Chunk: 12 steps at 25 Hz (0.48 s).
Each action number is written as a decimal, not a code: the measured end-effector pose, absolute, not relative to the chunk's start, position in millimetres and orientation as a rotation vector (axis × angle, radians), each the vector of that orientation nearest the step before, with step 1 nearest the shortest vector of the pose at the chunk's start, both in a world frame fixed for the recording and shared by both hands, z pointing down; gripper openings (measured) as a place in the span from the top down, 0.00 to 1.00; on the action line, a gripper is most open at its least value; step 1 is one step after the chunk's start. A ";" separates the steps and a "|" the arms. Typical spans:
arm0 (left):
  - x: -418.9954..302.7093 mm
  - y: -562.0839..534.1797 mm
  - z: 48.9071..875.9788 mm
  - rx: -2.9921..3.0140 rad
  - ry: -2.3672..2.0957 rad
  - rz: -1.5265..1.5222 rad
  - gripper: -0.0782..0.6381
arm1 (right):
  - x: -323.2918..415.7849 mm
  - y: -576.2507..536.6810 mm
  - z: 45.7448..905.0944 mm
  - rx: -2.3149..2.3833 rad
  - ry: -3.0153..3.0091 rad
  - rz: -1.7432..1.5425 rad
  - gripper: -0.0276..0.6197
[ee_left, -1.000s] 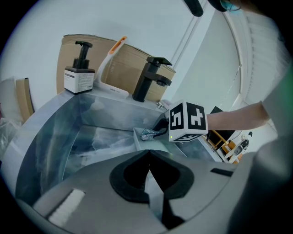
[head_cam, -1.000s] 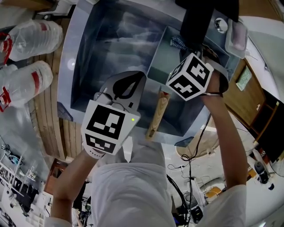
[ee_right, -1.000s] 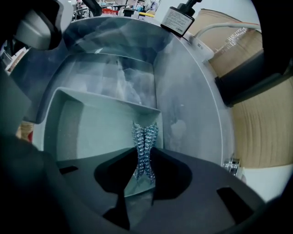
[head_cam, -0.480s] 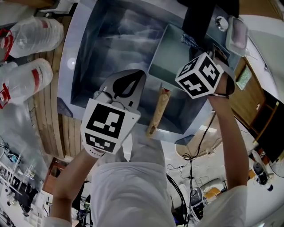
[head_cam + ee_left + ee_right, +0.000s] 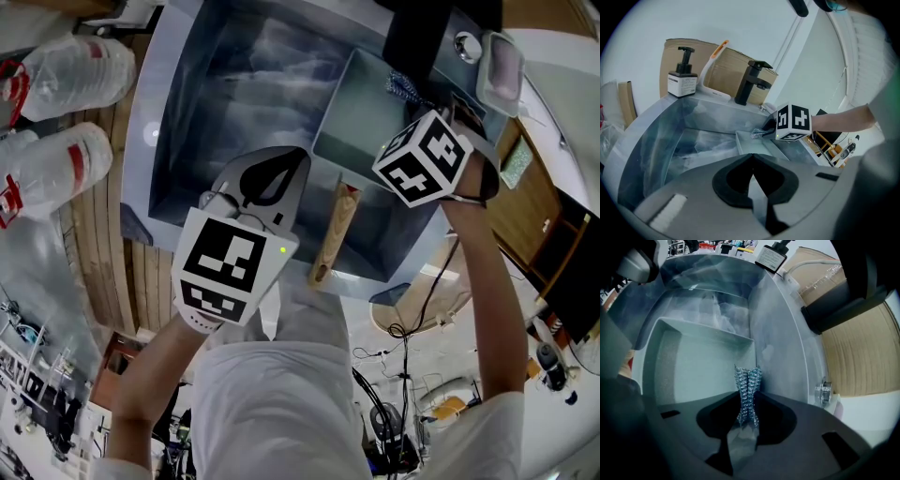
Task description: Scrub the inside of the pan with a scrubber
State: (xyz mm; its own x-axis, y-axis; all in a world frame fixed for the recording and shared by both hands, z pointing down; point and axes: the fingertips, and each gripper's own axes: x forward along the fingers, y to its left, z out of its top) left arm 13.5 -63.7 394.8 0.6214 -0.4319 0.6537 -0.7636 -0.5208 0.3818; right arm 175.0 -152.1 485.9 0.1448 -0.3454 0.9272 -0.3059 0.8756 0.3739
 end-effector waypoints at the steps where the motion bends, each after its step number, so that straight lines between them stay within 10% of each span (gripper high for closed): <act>1: 14.1 -64.0 394.7 2.183 -0.933 0.646 0.88 | 174.4 -151.7 487.0 0.546 -1.447 -0.027 0.82; 12: 11.6 -64.8 394.8 2.181 -0.933 0.645 0.88 | 167.2 -141.1 502.1 0.474 -1.449 0.078 0.82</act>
State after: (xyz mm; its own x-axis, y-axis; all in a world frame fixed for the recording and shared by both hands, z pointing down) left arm 11.6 -64.8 394.8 0.6223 -0.4323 0.6525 -0.7633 -0.5200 0.3834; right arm 167.2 -141.1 502.1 0.1360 -0.2308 0.9635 -0.3330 0.9052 0.2638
